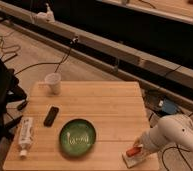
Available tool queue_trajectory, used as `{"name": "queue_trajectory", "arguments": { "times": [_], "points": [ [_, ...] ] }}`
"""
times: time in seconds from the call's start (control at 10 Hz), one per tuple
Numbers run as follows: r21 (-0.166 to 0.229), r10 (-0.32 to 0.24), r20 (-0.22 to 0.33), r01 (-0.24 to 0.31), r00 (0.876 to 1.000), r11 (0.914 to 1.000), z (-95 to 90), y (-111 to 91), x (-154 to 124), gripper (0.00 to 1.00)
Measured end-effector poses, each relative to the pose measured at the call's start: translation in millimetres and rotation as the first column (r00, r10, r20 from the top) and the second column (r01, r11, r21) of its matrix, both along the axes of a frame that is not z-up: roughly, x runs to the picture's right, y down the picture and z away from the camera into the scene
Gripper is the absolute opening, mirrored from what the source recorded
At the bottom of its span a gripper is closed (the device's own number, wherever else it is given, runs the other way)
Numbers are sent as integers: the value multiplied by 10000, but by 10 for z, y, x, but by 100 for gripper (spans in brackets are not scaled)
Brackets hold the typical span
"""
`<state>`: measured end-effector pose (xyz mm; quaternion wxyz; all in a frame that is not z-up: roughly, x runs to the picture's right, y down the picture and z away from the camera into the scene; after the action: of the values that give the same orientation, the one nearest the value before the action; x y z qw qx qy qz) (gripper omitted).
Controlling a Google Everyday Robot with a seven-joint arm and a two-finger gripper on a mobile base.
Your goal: Place the pepper on the white sponge
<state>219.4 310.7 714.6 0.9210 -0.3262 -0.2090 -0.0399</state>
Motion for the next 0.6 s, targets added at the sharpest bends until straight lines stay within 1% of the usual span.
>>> {"name": "queue_trajectory", "arguments": {
  "times": [0.3,0.4,0.5,0.6],
  "points": [
    [-309,28,218,-21,9998,9995,98,84,-27,37],
    [-374,-12,196,19,9998,9993,115,92,-10,47],
    [-417,-45,112,50,9999,9991,118,91,35,59],
    [-405,-88,38,90,10000,9991,115,84,71,65]
  ]
}}
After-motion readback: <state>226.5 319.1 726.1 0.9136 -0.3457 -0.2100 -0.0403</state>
